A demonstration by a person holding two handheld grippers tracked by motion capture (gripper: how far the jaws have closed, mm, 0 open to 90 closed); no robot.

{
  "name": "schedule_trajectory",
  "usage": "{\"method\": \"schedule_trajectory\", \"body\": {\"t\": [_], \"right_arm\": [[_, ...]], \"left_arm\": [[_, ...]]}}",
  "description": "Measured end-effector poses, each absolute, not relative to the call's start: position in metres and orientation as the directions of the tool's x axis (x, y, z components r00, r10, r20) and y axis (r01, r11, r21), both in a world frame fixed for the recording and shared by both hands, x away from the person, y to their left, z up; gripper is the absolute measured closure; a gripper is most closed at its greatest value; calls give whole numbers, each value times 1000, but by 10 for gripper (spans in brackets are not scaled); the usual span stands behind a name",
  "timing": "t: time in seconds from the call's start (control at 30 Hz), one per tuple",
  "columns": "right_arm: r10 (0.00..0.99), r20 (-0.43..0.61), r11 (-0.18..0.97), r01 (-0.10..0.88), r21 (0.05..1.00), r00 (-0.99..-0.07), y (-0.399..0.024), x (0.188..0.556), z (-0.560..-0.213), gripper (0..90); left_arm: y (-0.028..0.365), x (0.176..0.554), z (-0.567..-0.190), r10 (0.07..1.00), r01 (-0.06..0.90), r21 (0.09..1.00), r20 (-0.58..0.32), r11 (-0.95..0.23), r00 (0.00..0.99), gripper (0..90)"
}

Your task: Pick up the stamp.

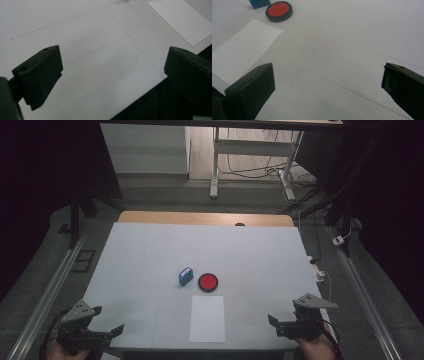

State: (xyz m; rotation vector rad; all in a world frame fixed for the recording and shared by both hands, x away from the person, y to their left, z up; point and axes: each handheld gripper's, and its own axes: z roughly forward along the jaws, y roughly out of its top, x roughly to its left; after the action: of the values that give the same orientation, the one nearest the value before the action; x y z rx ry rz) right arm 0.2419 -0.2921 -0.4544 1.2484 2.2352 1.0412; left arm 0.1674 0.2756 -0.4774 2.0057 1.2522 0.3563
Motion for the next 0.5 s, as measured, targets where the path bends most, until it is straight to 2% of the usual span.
{"method": "schedule_trajectory", "body": {"t": [0.2,0.5], "right_arm": [[842,56,312,569,761,-536,-296,241,-454,0],[830,83,305,574,760,-551,-298,241,-454,0]], "left_arm": [[271,169,-478,845,646,701,-115,-303,522,24],[269,172,-478,849,652,689,-102,-317,519,1]]}}
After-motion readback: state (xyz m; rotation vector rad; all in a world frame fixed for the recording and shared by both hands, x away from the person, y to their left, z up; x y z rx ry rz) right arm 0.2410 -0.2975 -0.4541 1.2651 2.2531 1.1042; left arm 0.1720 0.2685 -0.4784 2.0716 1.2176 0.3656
